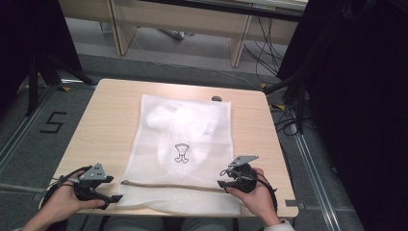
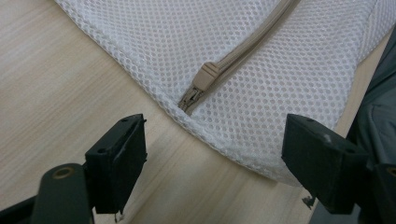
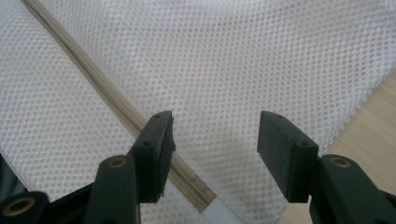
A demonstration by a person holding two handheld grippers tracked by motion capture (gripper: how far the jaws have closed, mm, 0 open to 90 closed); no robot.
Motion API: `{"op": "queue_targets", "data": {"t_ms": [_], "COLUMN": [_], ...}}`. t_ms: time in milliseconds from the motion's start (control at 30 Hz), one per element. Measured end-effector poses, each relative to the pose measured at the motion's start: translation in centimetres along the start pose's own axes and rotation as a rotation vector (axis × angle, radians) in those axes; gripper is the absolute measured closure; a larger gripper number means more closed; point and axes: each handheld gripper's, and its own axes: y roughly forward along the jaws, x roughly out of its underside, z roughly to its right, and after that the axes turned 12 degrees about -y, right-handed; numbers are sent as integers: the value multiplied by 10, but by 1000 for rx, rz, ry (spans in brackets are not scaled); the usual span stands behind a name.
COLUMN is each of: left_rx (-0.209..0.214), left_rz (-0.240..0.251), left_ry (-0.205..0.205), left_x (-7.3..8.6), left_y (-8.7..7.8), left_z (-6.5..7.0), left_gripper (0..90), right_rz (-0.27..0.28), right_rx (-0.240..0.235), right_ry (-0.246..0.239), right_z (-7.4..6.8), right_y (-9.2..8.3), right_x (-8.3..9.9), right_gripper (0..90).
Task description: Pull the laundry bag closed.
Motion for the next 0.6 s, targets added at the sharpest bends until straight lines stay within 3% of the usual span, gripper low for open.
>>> {"op": "queue_targets", "data": {"t_ms": [67, 100, 133, 300, 333, 367, 400, 467, 500, 533, 567, 600], "left_rx": [-6, -9, -5, -8, 6, 6, 5, 12, 13, 13, 4, 4], "left_rz": [1, -1, -3, -12, 2, 0, -6, -3, 1, 1, -17, -17], "left_ry": [-3, -4, -2, 7, -15, -32, -30, -38, -45, -45, -3, -3], "left_x": [1, 1, 2, 2, 3, 3, 3, 3, 3, 3, 2, 2], "left_y": [-1, -1, -1, -3, -2, -1, -1, 0, 0, 0, -2, -2], "left_z": [0, -1, -1, -3, -1, -1, -1, -1, -1, -1, -3, -3], "left_gripper": [216, 216, 216, 216, 216, 216, 217, 217, 218, 218, 219, 220], "right_rz": [23, 12, 53, 37, 34, 31, 59, 58, 83, 77, 85, 82], "right_rx": [-3, -12, 1, -45, -41, -72, -76, -92, -98, -109, -122, -117], "right_ry": [10, -9, -18, -74, -91, -98, -112, -112, -145, -138, -159, -151], "right_z": [-2, -3, -6, -15, -17, -23, -26, -28, -30, -32, -32, -35], "right_y": [1, 0, 3, 5, 8, 11, 14, 14, 18, 17, 18, 19], "right_x": [-2, -4, -5, -17, -19, -25, -27, -30, -36, -39, -42, -45], "right_gripper": [470, 479, 495, 552, 557, 567, 572, 575, 586, 589, 593, 597]}}
